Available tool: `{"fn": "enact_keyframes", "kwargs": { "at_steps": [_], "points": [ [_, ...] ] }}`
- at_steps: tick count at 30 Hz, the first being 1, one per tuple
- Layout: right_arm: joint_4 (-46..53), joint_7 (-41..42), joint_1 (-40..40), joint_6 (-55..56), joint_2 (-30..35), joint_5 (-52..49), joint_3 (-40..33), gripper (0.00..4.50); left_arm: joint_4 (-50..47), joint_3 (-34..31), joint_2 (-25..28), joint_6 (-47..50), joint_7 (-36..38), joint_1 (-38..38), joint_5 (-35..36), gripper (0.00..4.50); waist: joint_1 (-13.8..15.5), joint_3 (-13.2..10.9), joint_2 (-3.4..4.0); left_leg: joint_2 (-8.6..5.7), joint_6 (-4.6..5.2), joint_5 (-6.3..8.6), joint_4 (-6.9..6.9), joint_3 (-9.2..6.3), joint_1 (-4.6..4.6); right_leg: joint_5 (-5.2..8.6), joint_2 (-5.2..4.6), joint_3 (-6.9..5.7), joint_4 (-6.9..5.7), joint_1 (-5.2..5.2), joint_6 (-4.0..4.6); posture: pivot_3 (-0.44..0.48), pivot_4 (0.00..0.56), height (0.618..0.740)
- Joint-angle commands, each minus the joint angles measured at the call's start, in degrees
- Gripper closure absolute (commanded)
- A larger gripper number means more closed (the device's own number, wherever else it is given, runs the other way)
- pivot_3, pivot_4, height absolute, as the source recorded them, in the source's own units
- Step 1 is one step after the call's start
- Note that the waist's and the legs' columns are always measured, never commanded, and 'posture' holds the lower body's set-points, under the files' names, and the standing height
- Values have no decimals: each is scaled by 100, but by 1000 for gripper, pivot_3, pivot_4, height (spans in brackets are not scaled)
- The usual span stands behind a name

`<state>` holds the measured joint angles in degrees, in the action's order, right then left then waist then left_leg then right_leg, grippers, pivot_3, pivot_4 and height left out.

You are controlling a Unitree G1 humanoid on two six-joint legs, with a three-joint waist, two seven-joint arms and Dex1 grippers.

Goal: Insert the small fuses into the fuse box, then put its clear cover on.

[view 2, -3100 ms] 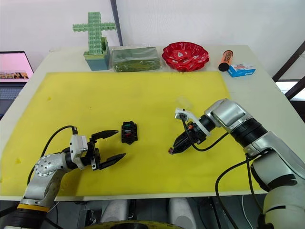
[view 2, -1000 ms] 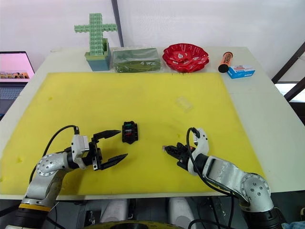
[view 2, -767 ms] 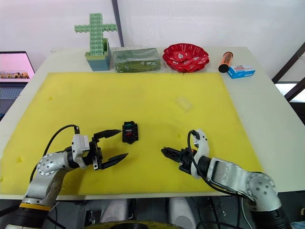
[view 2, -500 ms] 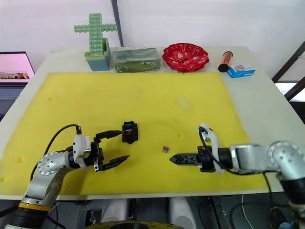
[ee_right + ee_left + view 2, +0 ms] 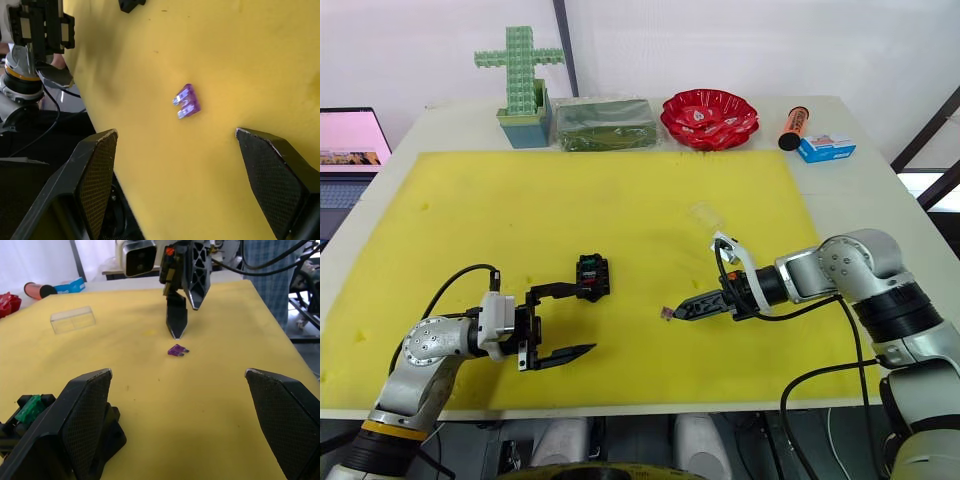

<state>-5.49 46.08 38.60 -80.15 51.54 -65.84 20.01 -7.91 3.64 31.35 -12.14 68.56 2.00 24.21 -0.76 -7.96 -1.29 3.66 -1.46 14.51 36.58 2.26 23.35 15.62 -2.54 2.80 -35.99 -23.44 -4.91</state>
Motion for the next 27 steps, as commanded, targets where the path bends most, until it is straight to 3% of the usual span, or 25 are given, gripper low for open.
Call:
{"fn": "enact_keyframes", "kwargs": {
  "at_steps": [1, 7, 11, 27],
  "points": [
    [-351, 588, 252, 62, -210, 540, 78, 473, -28, -12, 1, -169, 23, 31, -17, 0, -1, 0, -1, 0, 0, 0, 0, 0, 0, 0, 1, 0, 0, 0, 0, 0, 150, 740],
    [-654, 1654, 545, 212, -378, 1324, 506, 473, 84, 17, -2, -261, 37, 8, -46, 0, -12, 0, 0, 1, 0, 0, 0, 0, -2, -1, 4, -1, -4, -1, -1, 0, 150, 740],
    [-780, 2041, 677, 289, -567, 1723, 633, 1698, 153, 23, -3, -347, 54, 3, -76, 0, -18, 0, 0, 1, 0, 0, -1, 0, -3, -1, 4, -2, -5, -2, -1, 0, 150, 740],
    [-784, 2590, 636, 317, -905, 2560, 741, 1698, 302, 62, -37, -554, 104, 47, -111, 0, -8, -1, 2, 1, 0, 0, -1, 0, -3, -1, 3, -3, -8, -3, -1, 0, 150, 740]
  ]
}}
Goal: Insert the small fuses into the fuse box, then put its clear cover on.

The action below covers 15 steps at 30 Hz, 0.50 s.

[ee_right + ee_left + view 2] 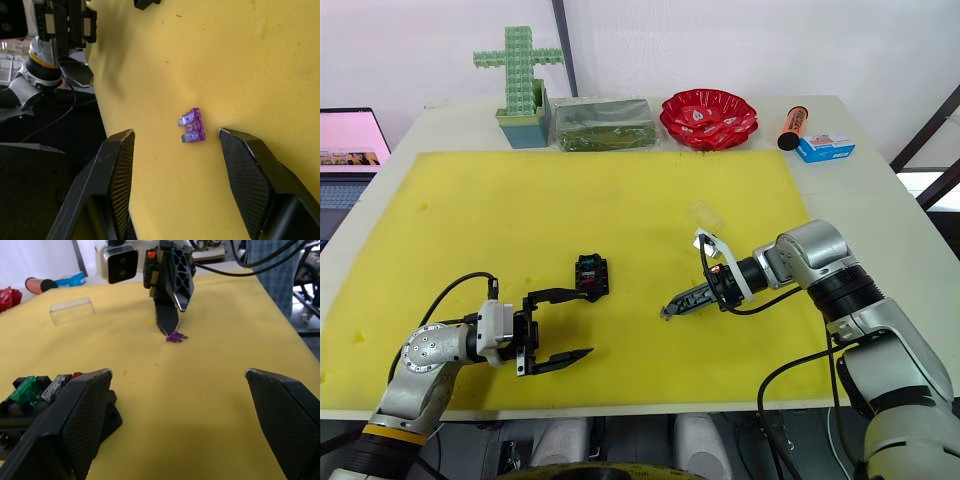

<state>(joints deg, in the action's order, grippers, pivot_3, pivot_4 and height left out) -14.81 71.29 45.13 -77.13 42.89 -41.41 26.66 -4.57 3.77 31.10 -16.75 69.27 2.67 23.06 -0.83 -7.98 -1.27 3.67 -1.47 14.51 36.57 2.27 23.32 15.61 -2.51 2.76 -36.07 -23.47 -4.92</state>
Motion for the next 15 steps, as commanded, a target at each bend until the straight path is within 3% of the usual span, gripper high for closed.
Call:
{"fn": "enact_keyframes", "kwargs": {
  "at_steps": [1, 7, 12, 15],
  "points": [
    [175, 86, -36, 20, -53, 145, 98, 1698, -27, 51, -15, -98, 37, -22, 4, 0, 0, 0, 0, 0, 0, 0, 0, 0, 0, 0, 0, 0, 0, 0, 0, 0, 150, 740],
    [259, 130, -98, 64, -160, 307, 128, 1698, 1, 49, -19, -118, 45, -35, -36, 0, -6, 0, 0, 0, 0, 0, 0, -1, -1, 0, 0, -2, 0, 0, 0, 0, 150, 740],
    [156, -60, -166, 155, -322, 541, 59, 2829, -7, 48, -44, -115, 24, -30, -26, 0, -10, 1, 0, 0, 0, 0, -2, -1, -2, 0, 1, -3, -2, 0, 0, 0, 150, 740],
    [107, -189, -227, 146, -426, 629, -60, 4012, -17, 60, -55, -113, 12, -27, -39, 0, -13, 1, -2, 1, 0, 0, -2, -1, -3, 0, 1, -3, -2, 0, 0, 0, 150, 740]
  ]
}}
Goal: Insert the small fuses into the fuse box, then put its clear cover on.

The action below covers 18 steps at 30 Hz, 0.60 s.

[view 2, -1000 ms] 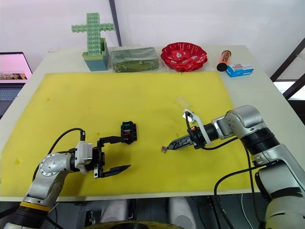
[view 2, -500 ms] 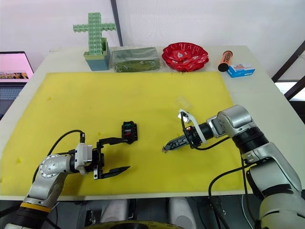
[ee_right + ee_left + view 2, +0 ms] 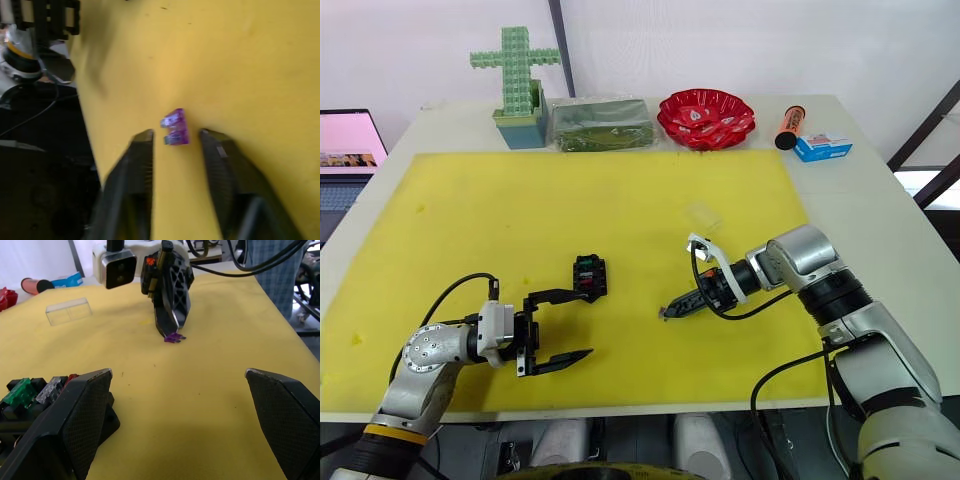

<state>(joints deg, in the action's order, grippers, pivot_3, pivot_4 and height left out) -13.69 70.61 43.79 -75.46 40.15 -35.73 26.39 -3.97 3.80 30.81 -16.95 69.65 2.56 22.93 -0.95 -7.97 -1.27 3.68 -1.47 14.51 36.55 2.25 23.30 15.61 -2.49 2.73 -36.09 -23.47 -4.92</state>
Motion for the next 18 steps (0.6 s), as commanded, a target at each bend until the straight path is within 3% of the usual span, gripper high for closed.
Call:
{"fn": "enact_keyframes", "kwargs": {
  "at_steps": [1, 9, 13, 18],
  "points": [
    [-24, -153, -104, -56, -178, 66, -77, 4393, -79, 62, -30, -94, -30, -16, -34, 0, -2, 2, -3, 0, 0, 0, 0, 0, -1, 0, 0, 0, 0, 1, 0, 0, 150, 740],
    [87, -21, -120, -101, -60, 61, -232, 4485, -98, 61, -58, -99, -47, 1, -69, 0, 5, 4, -6, 0, 0, 0, 0, -1, -5, 0, 0, -1, -1, 5, 0, 0, 150, 740],
    [841, 127, -40, 13, 174, -136, -525, 4485, -198, -44, -24, -75, -106, 97, -8, 0, 11, -1, 1, 0, 0, 0, 0, 0, -3, 0, -1, 0, -1, 4, 0, 0, 150, 740],
    [2111, -517, 361, 377, -147, -244, -1261, 4485, -511, -433, 33, 206, -476, 381, 310, 0, -20, -4, 6, 1, 0, 0, -4, 1, 1, 0, -2, 0, -1, -5, -1, 0, 150, 740]
  ]
}}
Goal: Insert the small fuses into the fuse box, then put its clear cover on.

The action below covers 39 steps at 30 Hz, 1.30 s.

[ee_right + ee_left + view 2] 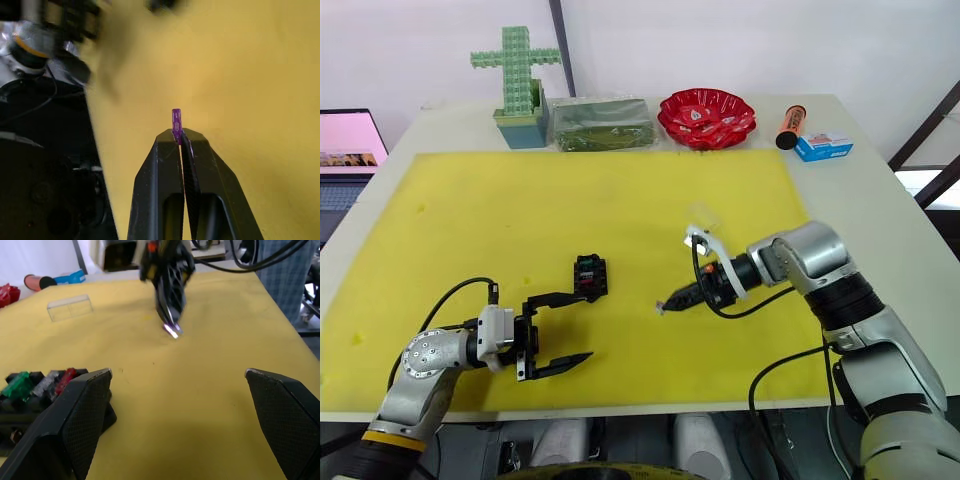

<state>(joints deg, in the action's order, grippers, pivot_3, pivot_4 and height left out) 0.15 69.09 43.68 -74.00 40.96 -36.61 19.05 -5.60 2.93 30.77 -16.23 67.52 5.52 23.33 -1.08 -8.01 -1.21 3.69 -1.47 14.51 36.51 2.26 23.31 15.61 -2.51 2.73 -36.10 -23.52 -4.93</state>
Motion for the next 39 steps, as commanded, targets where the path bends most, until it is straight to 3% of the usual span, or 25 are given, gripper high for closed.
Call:
{"fn": "enact_keyframes", "kwargs": {
  "at_steps": [1, 5, 10, 16, 21, 28, 39],
  "points": [
    [907, -526, 425, 406, -306, -56, -557, 4485, -407, -461, 39, 223, -386, 129, 345, 0, -5, 0, 0, 1, 0, 0, -3, 0, -1, 0, 1, 0, 0, 0, 0, 0, 150, 740],
    [1158, -1175, 600, 1324, -634, 664, -288, 4485, -605, -955, -34, 708, -988, 181, 715, 0, 30, 2, -4, 2, 0, 0, -14, -11, -3, 0, 5, -10, 0, 1, -1, 0, 150, 740],
    [488, -1276, 998, 2460, -916, 1559, 303, 4485, -474, -1094, -19, 1115, -1225, -62, 774, 0, 27, 1, -1, -7, -1, -1, -7, 0, -1, 0, -6, -6, 1, 2, -1, 0, 150, 740],
    [-405, -833, 1490, 3185, -1308, 2070, 793, 4485, -23, -1063, 19, 1342, -969, -642, 776, 0, 21, 1, -1, -7, -1, -1, -5, -1, -1, -2, 0, -6, -1, 3, -4, 0, 150, 740],
    [-804, -612, 1651, 3577, -1566, 2464, 1090, 4485, 480, -784, 156, 1224, -338, -954, 535, 0, 18, 1, -1, -7, -1, -1, -12, 0, -2, -10, 1, -6, -1, 1, -17, 0, 150, 740],
    [-1026, -470, 1609, 3936, -1810, 2938, 1322, 4485, 959, -666, 63, 1056, -77, -1366, 375, 0, 26, 0, -1, -6, -2, -1, -12, -1, -2, -10, 3, -7, -5, 0, -19, 0, 150, 740],
    [-1057, -312, 1619, 3980, -2045, 3121, 1271, 4485, 938, -655, -15, 956, -33, -1394, 309, 0, 19, 1, -1, -6, -2, -1, -13, -1, -2, -11, 3, -7, -6, 0, -20, 0, 150, 740]
  ]
}}
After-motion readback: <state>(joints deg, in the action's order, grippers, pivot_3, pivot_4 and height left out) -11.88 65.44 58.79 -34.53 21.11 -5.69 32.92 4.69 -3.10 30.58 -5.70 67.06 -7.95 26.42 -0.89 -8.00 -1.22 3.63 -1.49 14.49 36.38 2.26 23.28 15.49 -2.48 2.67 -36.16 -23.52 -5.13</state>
